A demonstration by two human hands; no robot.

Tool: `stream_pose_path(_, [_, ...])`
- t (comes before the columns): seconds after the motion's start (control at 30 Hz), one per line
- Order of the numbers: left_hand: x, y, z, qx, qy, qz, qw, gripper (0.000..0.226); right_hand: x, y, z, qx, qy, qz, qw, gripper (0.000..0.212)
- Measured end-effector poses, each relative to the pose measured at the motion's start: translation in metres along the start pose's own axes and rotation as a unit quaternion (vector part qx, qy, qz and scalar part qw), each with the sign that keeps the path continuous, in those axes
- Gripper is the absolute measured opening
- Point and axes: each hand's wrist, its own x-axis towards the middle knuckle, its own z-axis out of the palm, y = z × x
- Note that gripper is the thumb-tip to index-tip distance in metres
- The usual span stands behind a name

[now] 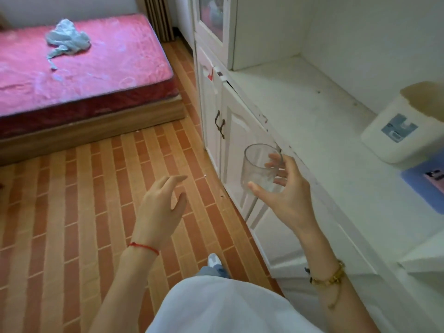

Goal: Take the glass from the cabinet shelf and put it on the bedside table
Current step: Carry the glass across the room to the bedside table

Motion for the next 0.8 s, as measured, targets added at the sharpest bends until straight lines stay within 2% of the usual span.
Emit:
stream_pose_path(0.4, [0.079, -0.084, -0.044, 0.03, 0.072, -0.1, 0.992, 0.037, 0.127, -0.038, 0.111, 0.049, -0.106, -0.064, 0.991, 0.064])
stream_pose_path(0.8, [0.136, -0.163, -0.071, 0.031, 0.153, -0.249, 0.956, 0.037, 0.247, -0.072, 0.242, 0.043, -0.23, -0.136, 0.963, 0.068])
